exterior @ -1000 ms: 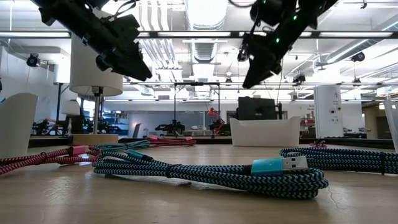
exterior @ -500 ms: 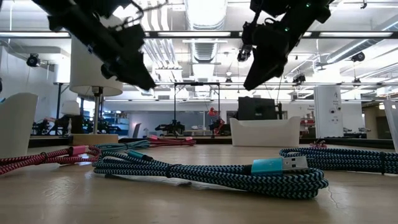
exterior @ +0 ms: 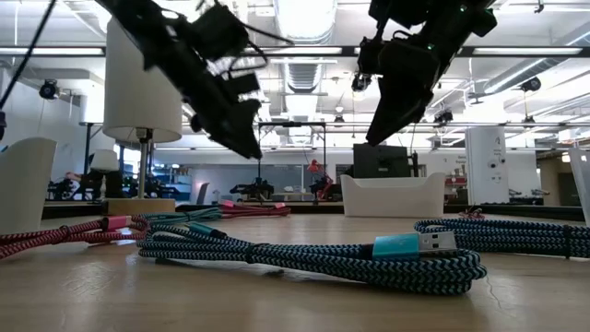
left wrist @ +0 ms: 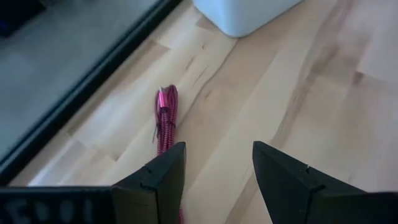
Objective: Pick & Place USB Port
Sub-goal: Put the top red patterned charger cable into the gray bin
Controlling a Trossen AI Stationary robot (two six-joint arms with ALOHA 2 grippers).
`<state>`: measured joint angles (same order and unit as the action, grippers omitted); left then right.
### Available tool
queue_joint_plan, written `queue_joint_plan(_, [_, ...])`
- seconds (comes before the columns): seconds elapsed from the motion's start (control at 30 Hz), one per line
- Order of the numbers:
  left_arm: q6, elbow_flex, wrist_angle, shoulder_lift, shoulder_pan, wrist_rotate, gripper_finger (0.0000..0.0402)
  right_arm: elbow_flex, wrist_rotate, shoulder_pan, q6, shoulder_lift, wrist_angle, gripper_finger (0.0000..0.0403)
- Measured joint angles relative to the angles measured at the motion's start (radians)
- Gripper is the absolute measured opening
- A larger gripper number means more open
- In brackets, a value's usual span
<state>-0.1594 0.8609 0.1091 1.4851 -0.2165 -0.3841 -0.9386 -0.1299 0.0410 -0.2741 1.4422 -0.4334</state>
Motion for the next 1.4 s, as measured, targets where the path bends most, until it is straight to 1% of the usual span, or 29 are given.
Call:
queue_joint_plan(0.1, [-0.001,0.03,-0.001,0.062,-0.034,0.045,0.0193,0.001,0.0,0.0,0.0,0.0,0.002,0.0135])
queue_joint_plan(0.2, [-0.001,0.054,0.0,0.126,-0.052,0.051,0.0193,0.002,0.0,0.0,-0.008,0.0,0.003,0.0137])
queue_joint_plan(0.37, [-0.066,0.078,-0.003,0.21,-0.07,0.038,0.0193,0.006,0.0,0.0,-0.008,0.0,0.004,0.0131])
queue_joint_plan(0.43, [-0.091,0.083,-0.004,0.234,-0.073,-0.005,0.0193,0.006,0.0,0.0,-0.008,0.0,0.004,0.0129])
queue_joint_plan(0.53, [-0.091,0.085,-0.004,0.258,-0.076,-0.099,0.0193,0.006,0.0,0.0,-0.008,0.0,0.005,0.0127])
queue_joint_plan(0.6, [-0.084,0.085,-0.005,0.268,-0.079,-0.125,0.0193,0.008,-0.001,0.0,-0.008,0.0,0.005,0.0129])
queue_joint_plan(0.87, [-0.097,0.085,-0.004,0.323,-0.102,-0.122,0.0193,0.008,-0.001,0.0,-0.008,0.0,0.006,0.0133])
queue_joint_plan(1.03, [-0.109,0.086,-0.011,0.343,-0.111,-0.086,0.0189,0.01,-0.001,0.0,-0.008,0.0,0.006,0.0125])
queue_joint_plan(1.13, [-0.133,0.086,-0.011,0.345,-0.111,-0.079,0.0162,0.01,-0.001,0.0,-0.008,0.0,0.006,0.0123])
queue_joint_plan(1.2, [-0.141,0.086,-0.013,0.345,-0.111,-0.071,0.0126,0.01,-0.001,0.0,-0.008,0.0,0.006,0.0123])
queue_joint_plan(1.33, [-0.127,0.086,-0.012,0.344,-0.109,-0.065,0.0034,0.01,-0.001,0.0,-0.008,0.0,0.006,0.0128])
queue_joint_plan(1.37, [-0.119,0.086,-0.01,0.344,-0.109,-0.066,0.0019,0.01,-0.001,0.0,-0.008,0.0,0.006,0.0129])
queue_joint_plan(1.4, [-0.116,0.086,-0.009,0.343,-0.109,-0.06,0.0014,0.01,-0.001,0.0,-0.007,0.0,0.006,0.013])
